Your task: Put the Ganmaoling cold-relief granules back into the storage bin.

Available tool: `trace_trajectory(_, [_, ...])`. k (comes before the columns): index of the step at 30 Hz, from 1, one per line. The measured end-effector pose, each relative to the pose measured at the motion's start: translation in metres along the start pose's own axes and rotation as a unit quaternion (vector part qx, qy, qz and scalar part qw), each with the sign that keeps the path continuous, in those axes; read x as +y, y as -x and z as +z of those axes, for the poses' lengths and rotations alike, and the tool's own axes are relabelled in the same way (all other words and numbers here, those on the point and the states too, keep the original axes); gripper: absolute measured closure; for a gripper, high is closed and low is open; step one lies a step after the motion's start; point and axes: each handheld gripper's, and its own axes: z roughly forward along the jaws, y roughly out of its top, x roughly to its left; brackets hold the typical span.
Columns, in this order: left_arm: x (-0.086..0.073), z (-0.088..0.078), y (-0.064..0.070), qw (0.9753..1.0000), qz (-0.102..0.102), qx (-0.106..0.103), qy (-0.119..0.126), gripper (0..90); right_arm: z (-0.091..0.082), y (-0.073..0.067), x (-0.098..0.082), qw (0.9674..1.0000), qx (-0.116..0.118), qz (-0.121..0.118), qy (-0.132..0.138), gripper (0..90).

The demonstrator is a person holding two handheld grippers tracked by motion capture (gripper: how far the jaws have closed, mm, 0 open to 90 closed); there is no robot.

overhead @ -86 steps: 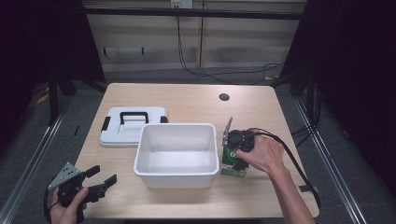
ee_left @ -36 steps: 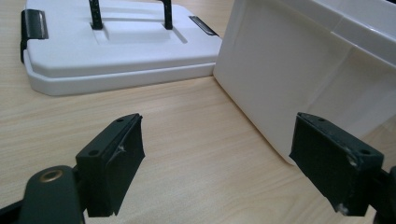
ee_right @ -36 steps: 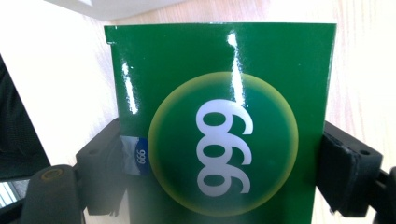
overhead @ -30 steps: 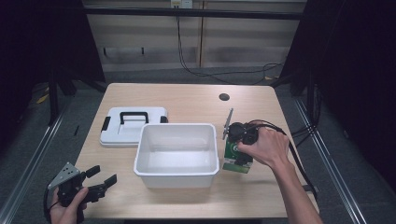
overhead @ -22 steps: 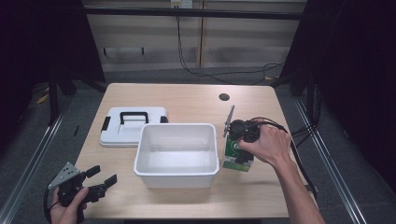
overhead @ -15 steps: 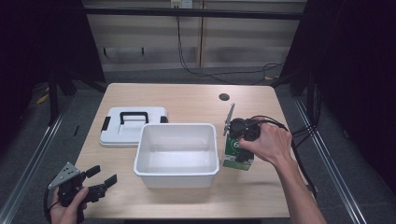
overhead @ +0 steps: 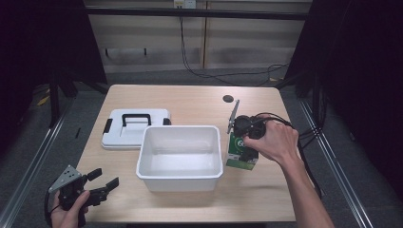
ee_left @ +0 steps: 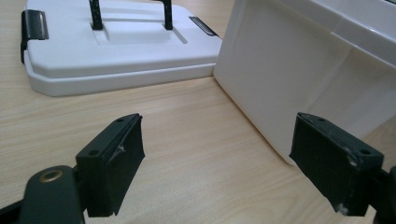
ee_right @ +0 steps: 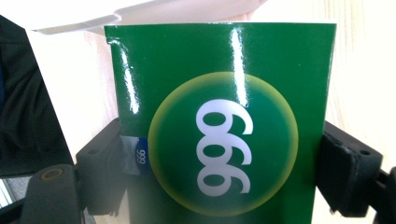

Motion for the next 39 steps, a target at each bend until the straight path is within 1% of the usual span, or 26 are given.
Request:
trace_trajectory(1, [0.0, 0.0, 0.0, 1.0, 0.0, 0.0, 0.0, 16.9, 0.0, 0.0, 0.0, 1.0, 0.0, 0.0, 0.0, 16.4])
trace_trajectory(2, [0.0, 0.0, 0.0, 1.0, 0.0, 0.0, 0.0, 16.9, -0.001, 0.0, 0.0, 1.0, 0.001, 0.005, 0.0, 16.4])
trace_trajectory(3, [0.0, 0.0, 0.0, 1.0, -0.002, 0.0, 0.002, 16.9, -0.002, 0.001, -0.001, 1.0, -0.001, 0.001, 0.001, 16.4])
trace_trajectory(6, [0.0, 0.0, 0.0, 1.0, -0.001, 0.0, 0.0, 16.9, -0.009, 0.0, -0.001, 1.0, -0.001, 0.006, 0.006, 16.4])
trace_trajectory(9, [0.0, 0.0, 0.0, 1.0, 0.0, 0.0, 0.0, 16.9, -0.016, 0.0, 0.0, 0.9999, -0.006, 0.001, 0.009, 16.4])
trace_trajectory(10, [0.0, 0.0, 0.0, 1.0, -0.003, 0.0, 0.002, 16.9, -0.018, 0.0, 0.001, 0.9999, -0.009, -0.002, 0.009, 16.4])
trace_trajectory(11, [0.0, 0.0, 0.0, 1.0, -0.003, -0.001, 0.002, 16.9, -0.02, -0.001, 0.001, 0.9999, -0.009, 0.001, 0.008, 16.4])
trace_trajectory(12, [0.0, 0.0, 0.0, 1.0, 0.0, -0.001, 0.0, 16.9, -0.022, 0.0, 0.001, 0.9999, -0.01, -0.001, 0.01, 16.4])
trace_trajectory(13, [0.0, 0.0, 0.0, 1.0, 0.0, -0.001, -0.001, 16.9, -0.024, -0.001, 0.002, 0.9999, -0.01, 0.001, 0.01, 16.4])
trace_trajectory(15, [0.0, 0.001, 0.0, 1.0, -0.004, -0.001, 0.001, 16.9, -0.026, 0.0, 0.003, 0.9999, -0.009, -0.002, 0.009, 16.4])
trace_trajectory(17, [0.0, 0.001, 0.0, 1.0, -0.003, -0.002, 0.0, 16.9, -0.028, 0.0, 0.004, 0.9999, -0.01, -0.006, 0.011, 16.4])
trace_trajectory(20, [0.0, 0.0, -0.001, 1.0, 0.0, -0.001, 0.0, 16.9, -0.033, 0.0, 0.007, 0.9999, -0.01, -0.004, 0.01, 16.4])
trace_trajectory(21, [0.0, 0.0, -0.001, 1.0, 0.0, -0.001, 0.0, 16.9, -0.034, 0.0, 0.007, 0.9999, -0.011, -0.007, 0.011, 16.4])
trace_trajectory(22, [0.0, 0.0, 0.0, 1.0, -0.001, -0.001, 0.001, 16.9, -0.036, 0.0, 0.007, 0.9999, -0.012, -0.001, 0.01, 16.4])
trace_trajectory(23, [0.0, 0.0, -0.001, 1.0, 0.0, -0.001, 0.0, 16.9, -0.039, 0.0, 0.007, 0.9999, -0.013, -0.001, 0.011, 16.4])
trace_trajectory(26, [0.0, 0.0, 0.0, 1.0, 0.0, -0.001, 0.0, 16.9, -0.043, 0.0, 0.008, 0.9998, -0.014, -0.007, 0.013, 16.4])
trace_trajectory(28, [0.0, 0.0, 0.0, 1.0, -0.001, -0.001, 0.0, 16.9, -0.047, -0.001, 0.009, 0.9998, -0.015, -0.005, 0.013, 16.4])
trace_trajectory(29, [0.0, 0.0, 0.0, 1.0, -0.001, -0.001, 0.0, 16.9, -0.049, 0.0, 0.01, 0.9997, -0.016, -0.01, 0.013, 16.4])
trace_trajectory(31, [0.0, 0.0, 0.0, 1.0, -0.001, -0.001, 0.0, 16.9, -0.052, -0.001, 0.011, 0.9997, -0.014, -0.008, 0.015, 16.4])
trace_trajectory(33, [0.0, 0.0, -0.001, 1.0, 0.0, -0.001, 0.0, 16.9, -0.054, -0.001, 0.012, 0.9996, -0.014, -0.014, 0.018, 16.4])
trace_trajectory(35, [0.0, 0.0, 0.0, 1.0, 0.0, -0.001, -0.001, 16.9, -0.058, -0.003, 0.014, 0.9997, -0.014, -0.01, 0.017, 16.4])
trace_trajectory(36, [0.0, 0.0, 0.0, 1.0, 0.001, -0.001, -0.001, 16.9, -0.061, -0.002, 0.015, 0.9995, -0.016, -0.013, 0.023, 16.4])
trace_trajectory(37, [0.0, 0.0, 0.0, 1.0, 0.001, -0.002, -0.001, 16.9, -0.063, -0.004, 0.017, 0.9996, -0.016, -0.009, 0.024, 16.4])
trace_trajectory(39, [0.0, 0.0, 0.0, 1.0, 0.0, -0.002, -0.002, 16.9, -0.065, -0.004, 0.021, 0.9994, -0.016, -0.019, 0.025, 16.4])
